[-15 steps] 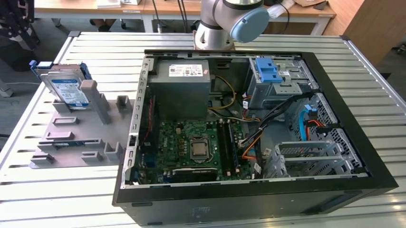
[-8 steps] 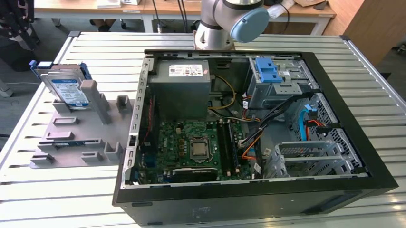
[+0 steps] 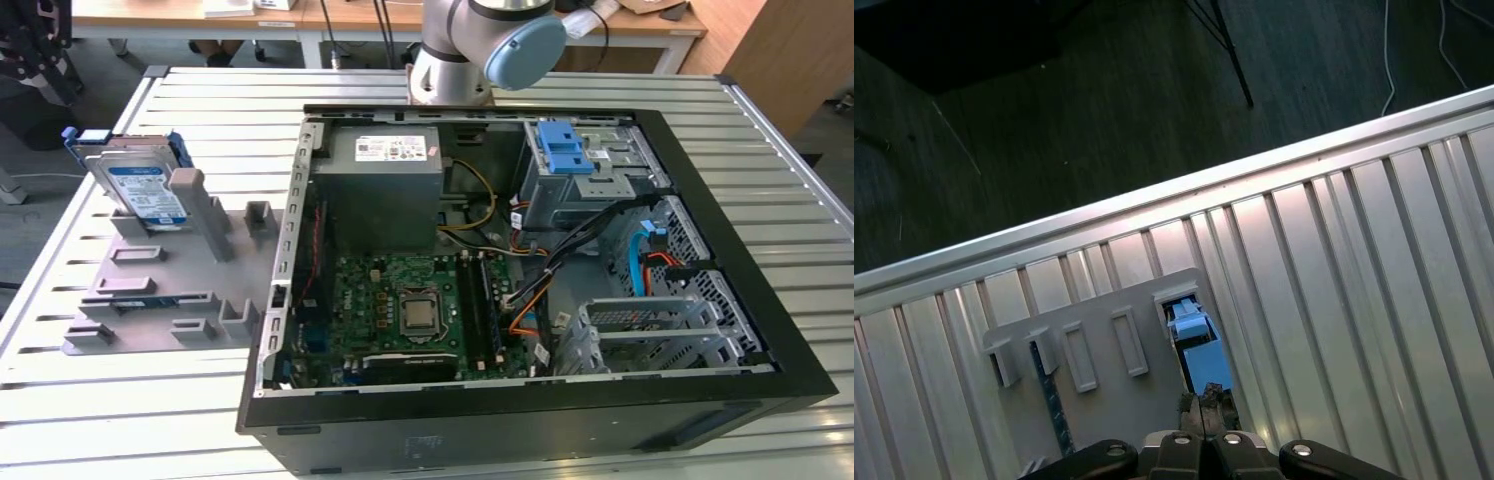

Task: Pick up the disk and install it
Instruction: 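Pick up the disk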

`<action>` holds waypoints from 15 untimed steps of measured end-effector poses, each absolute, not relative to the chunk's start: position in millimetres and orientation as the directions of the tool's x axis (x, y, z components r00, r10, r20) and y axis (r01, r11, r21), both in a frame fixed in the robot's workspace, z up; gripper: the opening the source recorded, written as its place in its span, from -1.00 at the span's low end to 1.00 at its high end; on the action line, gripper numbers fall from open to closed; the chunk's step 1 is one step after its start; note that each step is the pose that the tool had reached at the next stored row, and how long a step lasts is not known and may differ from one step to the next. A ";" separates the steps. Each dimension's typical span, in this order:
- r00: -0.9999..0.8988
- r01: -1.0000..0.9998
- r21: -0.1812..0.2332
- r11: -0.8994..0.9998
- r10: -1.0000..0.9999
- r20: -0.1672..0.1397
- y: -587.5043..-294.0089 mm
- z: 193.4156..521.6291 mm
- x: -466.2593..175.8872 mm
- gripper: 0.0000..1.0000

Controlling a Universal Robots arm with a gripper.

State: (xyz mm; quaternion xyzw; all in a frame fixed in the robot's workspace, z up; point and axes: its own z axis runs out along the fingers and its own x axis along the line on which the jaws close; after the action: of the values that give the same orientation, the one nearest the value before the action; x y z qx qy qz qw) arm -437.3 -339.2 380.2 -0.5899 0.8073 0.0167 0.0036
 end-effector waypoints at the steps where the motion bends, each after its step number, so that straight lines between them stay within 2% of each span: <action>1: -0.303 -0.953 0.023 0.303 -0.953 -0.025 -339.2 380.2 -437.2 -0.79; 15: -0.295 -0.955 0.023 0.294 -0.955 -0.026 -339.2 380.2 -437.2 -0.79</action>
State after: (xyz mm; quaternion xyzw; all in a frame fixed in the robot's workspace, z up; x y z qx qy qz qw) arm -437.2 -339.2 380.2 -0.5938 0.8044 0.0167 0.0035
